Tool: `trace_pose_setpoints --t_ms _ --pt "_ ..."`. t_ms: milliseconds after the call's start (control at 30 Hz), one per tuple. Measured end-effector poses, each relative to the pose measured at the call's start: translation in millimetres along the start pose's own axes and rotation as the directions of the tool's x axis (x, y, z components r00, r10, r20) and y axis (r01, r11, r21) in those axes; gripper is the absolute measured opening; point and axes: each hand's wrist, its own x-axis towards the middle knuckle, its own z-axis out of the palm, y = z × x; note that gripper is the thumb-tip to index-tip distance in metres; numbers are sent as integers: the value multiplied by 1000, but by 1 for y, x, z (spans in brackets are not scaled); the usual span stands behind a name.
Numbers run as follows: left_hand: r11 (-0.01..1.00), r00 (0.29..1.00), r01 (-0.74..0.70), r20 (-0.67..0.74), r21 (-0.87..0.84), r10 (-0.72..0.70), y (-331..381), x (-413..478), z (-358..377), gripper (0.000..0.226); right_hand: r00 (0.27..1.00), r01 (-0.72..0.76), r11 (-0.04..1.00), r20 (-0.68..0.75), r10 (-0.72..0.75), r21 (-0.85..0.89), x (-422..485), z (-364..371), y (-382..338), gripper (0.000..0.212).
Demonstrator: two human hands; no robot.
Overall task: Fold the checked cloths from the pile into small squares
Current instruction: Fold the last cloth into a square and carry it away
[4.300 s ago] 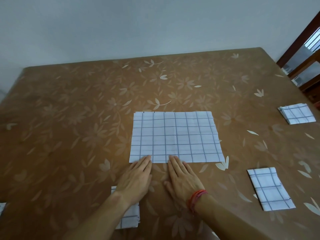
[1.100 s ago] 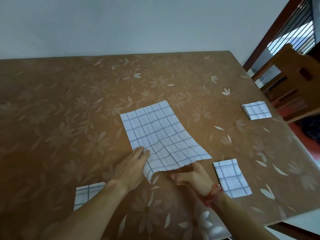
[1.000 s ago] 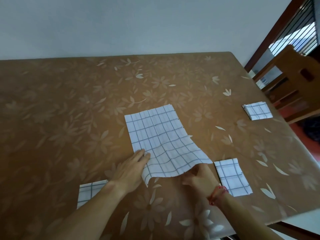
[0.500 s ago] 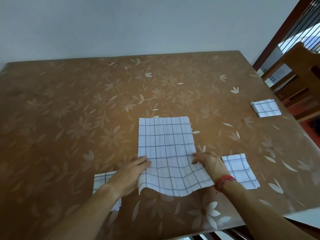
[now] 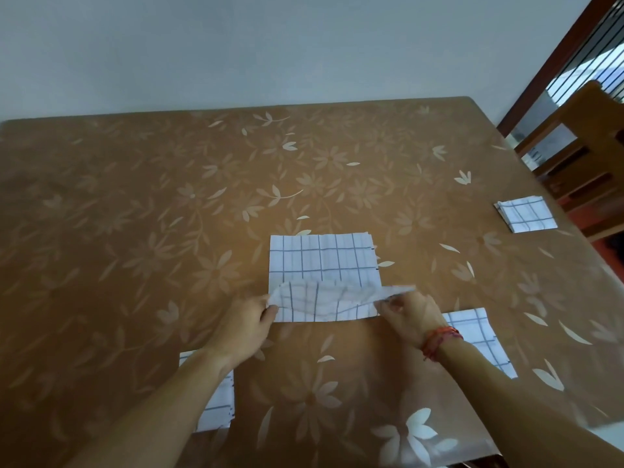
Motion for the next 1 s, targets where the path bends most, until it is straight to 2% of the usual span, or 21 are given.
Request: trace_pose_setpoints --t_ms 33,67,133,167,233,300,333,367,433,500,667,767,833,933,1000 --pt "1000 999 7 -45 5 -7 2 5 -1 34 998 31 997 54 -35 71 4 8 4 28" --pt "1000 998 20 -67 -5 -20 1 12 -1 35 998 -43 992 44 38 119 15 15 11 17" --pt "998 995 41 -90 -51 -46 -6 25 1 36 993 -104 988 60 97 114 32 24 18 18" --pt "998 994 42 -101 -56 -48 -7 30 2 37 995 -89 984 47 83 155 36 23 16 17" --pt "995 991 55 -117 -87 -65 -10 39 5 37 996 -85 988 14 84 130 43 25 16 15" --pt "991 990 52 -123 -126 -68 -8 44 6 27 995 -95 985 14 94 143 48 28 15 17" --pt "986 992 68 -98 -153 -83 -7 44 7 15 995 -103 986 17 102 132 52 31 15 19" --pt "981 992 78 -85 -180 -94 -6 44 8 14 994 -113 985 10 113 132 54 33 14 20" --pt "974 994 90 -49 -208 -103 -7 45 9 45 994 -109 987 -9 111 117 58 36 14 20" --pt "979 996 57 -52 -198 -69 -7 45 10 58 992 -125 984 -8 127 125 60 39 15 17" --pt "1000 988 6 -151 -20 -9 -16 51 17 65 983 -178 979 -18 181 96 66 43 15 20" --pt "996 979 3 -204 84 14 -24 52 24 59 981 -179 980 -59 184 82 67 42 14 20" --pt "966 959 -89 -242 241 149 -24 46 26 47 977 -175 981 -106 184 84 64 39 11 22" --pt "878 917 -275 -166 392 362 -18 26 36 36 973 -167 985 -157 170 29 54 41 2 32" --pt "814 889 -368 -87 450 450 -11 13 46 36 974 -35 999 -224 27 -31 44 50 -5 37"
